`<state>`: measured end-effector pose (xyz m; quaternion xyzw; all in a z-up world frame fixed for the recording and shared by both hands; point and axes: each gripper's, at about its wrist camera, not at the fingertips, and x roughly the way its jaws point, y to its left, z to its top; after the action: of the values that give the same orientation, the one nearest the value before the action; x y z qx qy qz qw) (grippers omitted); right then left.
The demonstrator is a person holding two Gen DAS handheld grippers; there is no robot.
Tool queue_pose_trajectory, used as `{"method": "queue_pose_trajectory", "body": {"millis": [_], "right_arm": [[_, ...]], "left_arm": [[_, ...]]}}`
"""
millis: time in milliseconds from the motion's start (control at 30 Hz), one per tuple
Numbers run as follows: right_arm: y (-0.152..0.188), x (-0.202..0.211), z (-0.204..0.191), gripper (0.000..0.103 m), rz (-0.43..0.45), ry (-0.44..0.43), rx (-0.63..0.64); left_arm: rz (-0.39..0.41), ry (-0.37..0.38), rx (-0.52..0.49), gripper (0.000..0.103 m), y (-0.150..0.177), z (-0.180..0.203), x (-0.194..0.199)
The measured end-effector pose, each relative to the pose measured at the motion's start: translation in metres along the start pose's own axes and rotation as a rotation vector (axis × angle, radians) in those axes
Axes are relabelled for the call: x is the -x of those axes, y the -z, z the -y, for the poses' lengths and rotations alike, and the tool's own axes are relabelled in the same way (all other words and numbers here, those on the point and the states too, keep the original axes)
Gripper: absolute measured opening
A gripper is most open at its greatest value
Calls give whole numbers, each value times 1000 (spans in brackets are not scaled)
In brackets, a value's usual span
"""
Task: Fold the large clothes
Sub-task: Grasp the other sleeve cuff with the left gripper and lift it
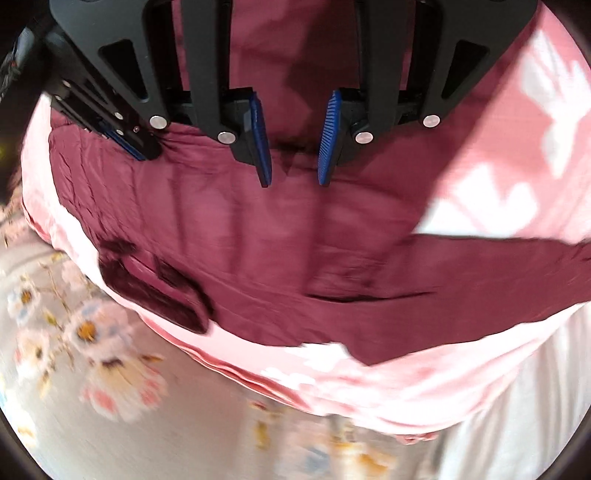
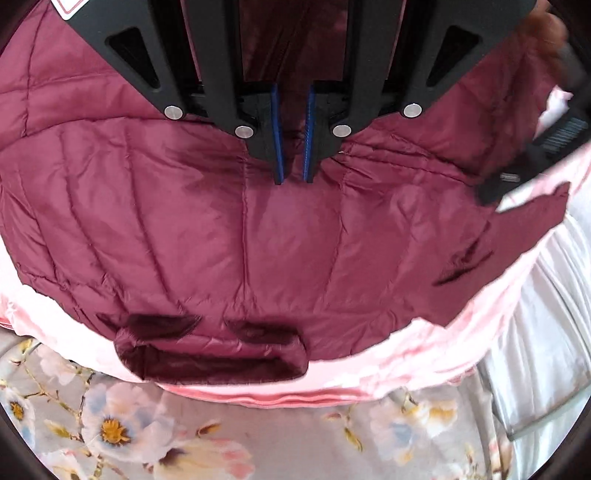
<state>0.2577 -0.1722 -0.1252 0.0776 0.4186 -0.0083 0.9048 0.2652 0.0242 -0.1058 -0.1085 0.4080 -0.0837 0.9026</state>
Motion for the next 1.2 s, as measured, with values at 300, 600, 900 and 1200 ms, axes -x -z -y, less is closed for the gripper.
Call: {"method": "queue_pose_trajectory", "body": {"millis": [300,600,900,1200], "right_arm": [[9,-11,-18,10,16,127,96],[10,-11,-21,10,24,152,120],[10,-12,-22,10,25,159,123],[11,-11,-22,10,27,154,115]], "left_arm": [[0,-16,199,54,4,-95,28],[110,-189,569,67,-25,-277,60],[173,-195,760,49,-38,-362,57],[257,-88,529,2,-116,-283,90]]}}
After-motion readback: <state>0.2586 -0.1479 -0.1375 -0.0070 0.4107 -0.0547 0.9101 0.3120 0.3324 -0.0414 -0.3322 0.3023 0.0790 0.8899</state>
